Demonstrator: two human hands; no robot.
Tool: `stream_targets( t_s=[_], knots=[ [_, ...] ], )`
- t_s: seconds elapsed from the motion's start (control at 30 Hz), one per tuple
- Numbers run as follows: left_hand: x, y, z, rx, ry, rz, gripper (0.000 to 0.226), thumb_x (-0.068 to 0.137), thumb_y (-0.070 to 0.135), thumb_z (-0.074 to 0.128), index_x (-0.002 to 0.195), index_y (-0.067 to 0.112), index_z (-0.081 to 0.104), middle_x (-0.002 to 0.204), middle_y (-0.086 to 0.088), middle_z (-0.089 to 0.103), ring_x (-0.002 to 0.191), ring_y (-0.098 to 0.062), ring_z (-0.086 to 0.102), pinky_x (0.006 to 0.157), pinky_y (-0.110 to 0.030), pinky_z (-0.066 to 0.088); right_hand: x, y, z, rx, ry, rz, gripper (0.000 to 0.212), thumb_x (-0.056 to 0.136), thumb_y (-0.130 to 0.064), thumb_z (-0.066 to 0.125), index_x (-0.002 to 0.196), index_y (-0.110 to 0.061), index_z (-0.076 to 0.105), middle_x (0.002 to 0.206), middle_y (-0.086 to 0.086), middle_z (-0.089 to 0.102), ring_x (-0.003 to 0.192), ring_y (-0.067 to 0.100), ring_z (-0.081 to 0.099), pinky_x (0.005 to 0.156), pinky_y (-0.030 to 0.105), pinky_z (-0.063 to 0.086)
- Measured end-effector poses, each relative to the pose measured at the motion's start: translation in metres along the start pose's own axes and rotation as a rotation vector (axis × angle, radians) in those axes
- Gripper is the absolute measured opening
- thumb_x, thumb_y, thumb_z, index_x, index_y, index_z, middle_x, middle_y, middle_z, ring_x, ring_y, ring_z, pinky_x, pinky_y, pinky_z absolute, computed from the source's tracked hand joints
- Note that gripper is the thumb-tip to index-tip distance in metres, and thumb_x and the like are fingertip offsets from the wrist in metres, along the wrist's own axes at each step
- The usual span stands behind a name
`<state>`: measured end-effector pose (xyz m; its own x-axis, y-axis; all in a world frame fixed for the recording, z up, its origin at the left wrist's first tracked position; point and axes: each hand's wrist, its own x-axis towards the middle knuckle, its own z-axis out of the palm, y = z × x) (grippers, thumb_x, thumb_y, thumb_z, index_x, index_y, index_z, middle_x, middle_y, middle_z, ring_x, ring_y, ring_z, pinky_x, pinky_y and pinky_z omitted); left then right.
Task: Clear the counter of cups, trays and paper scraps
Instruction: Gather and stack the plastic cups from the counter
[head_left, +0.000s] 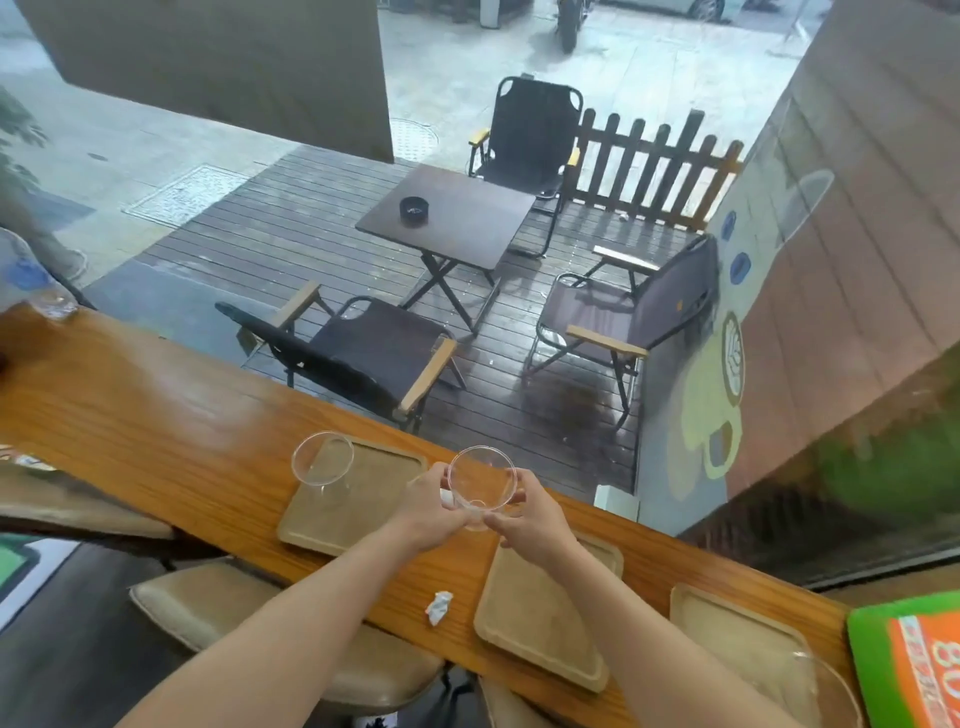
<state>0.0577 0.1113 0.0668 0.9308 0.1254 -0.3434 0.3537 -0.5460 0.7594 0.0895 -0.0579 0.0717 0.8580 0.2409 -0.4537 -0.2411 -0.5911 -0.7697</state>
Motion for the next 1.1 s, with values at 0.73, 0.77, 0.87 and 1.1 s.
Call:
stream_targets(
  t_s=[0.73, 0.77, 0.87, 1.1],
  knots=[
    [0.019, -0.077, -0.190, -0.013, 0.243, 0.062, 0.047, 0.077, 0.032, 0.082, 0.111, 0.030, 0.050, 0.108, 0.008, 0.058, 0.081, -0.007, 0.066, 0.060, -0.015, 0.051, 0.064, -0.160, 0.115, -0.037, -0.104, -0.221, 0.069, 0.081, -0.027, 0.083, 0.139, -0.023, 0.045, 0.115, 0.001, 0.062, 0.100, 0.020, 0.067, 0.086, 0.043, 0.061],
    [0.018, -0.081, -0.192, -0.018, 0.235, 0.059, 0.048, 0.077, 0.032, 0.082, 0.112, 0.029, 0.050, 0.109, 0.007, 0.058, 0.082, -0.008, 0.067, 0.060, -0.015, 0.051, 0.064, -0.161, 0.119, -0.048, -0.108, -0.212, 0.069, 0.082, -0.026, 0.082, 0.140, -0.023, 0.045, 0.116, 0.002, 0.061, 0.100, 0.021, 0.067, 0.086, 0.042, 0.061],
    [0.017, -0.093, -0.197, -0.001, 0.210, 0.052, 0.048, 0.078, 0.033, 0.081, 0.113, 0.029, 0.049, 0.113, 0.004, 0.060, 0.084, -0.011, 0.067, 0.063, -0.016, 0.052, 0.064, -0.163, 0.130, -0.089, -0.110, -0.199, 0.069, 0.083, -0.025, 0.081, 0.142, -0.021, 0.044, 0.119, 0.003, 0.062, 0.101, 0.022, 0.067, 0.086, 0.041, 0.062],
    [0.021, -0.115, -0.198, 0.010, 0.120, 0.015, 0.068, 0.080, 0.038, 0.079, 0.136, 0.029, 0.042, 0.123, 0.002, 0.059, 0.098, -0.019, 0.065, 0.071, -0.019, 0.052, 0.069, -0.161, 0.148, -0.175, -0.107, -0.163, 0.066, 0.085, -0.024, 0.079, 0.140, -0.019, 0.044, 0.124, 0.004, 0.060, 0.104, 0.022, 0.066, 0.089, 0.039, 0.060]
  ],
)
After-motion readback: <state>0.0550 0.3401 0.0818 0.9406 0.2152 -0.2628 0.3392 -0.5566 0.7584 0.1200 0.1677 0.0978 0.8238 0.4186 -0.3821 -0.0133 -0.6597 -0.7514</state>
